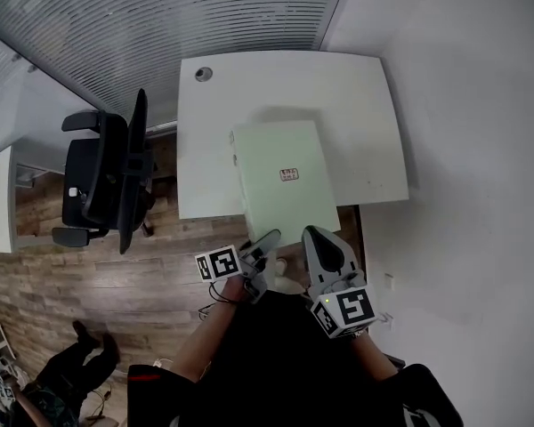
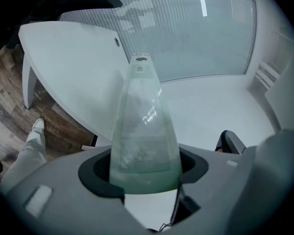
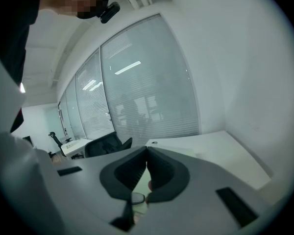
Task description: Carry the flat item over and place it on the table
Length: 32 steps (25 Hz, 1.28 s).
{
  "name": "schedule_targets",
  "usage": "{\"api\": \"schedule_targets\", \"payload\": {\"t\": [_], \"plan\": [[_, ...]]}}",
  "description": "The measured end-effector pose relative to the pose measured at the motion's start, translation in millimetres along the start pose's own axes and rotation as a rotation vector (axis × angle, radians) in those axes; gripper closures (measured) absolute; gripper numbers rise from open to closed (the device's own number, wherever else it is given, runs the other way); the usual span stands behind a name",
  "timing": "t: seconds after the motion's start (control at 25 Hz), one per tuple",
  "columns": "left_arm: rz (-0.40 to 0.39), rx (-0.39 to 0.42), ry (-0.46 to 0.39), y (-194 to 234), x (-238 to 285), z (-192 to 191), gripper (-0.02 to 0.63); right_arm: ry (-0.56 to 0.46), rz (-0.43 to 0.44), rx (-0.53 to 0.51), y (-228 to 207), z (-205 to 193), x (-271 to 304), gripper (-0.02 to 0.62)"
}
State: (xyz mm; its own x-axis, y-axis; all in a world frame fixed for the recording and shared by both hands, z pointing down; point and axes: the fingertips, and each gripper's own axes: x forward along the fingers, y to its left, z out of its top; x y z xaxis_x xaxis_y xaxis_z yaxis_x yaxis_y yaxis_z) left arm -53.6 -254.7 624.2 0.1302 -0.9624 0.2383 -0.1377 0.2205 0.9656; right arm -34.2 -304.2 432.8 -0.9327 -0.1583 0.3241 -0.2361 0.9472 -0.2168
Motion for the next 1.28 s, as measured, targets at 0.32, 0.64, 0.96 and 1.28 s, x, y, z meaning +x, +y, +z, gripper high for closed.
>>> {"api": "schedule_targets", "payload": {"t": [0.32,0.64,0.96,1.28], "plan": [[0.009,-0.015,0.021,27,20,24,0.324,0.049,-0.015,0.026,-17,-7,34,0.594],[0.022,0.008,0.063,44,42,40,0.324,0.072,-0.035,0.034,-37,-8,53,0.594],[0.061,0.036,0.072,50,67,64,0.324,0.086,-0.031,0.041,-50,-5,75,0.594],[0.169,0.076,0.076,72,72,81,0.299,0.101,-0.036,0.054,-63,-9,89,0.594]]}}
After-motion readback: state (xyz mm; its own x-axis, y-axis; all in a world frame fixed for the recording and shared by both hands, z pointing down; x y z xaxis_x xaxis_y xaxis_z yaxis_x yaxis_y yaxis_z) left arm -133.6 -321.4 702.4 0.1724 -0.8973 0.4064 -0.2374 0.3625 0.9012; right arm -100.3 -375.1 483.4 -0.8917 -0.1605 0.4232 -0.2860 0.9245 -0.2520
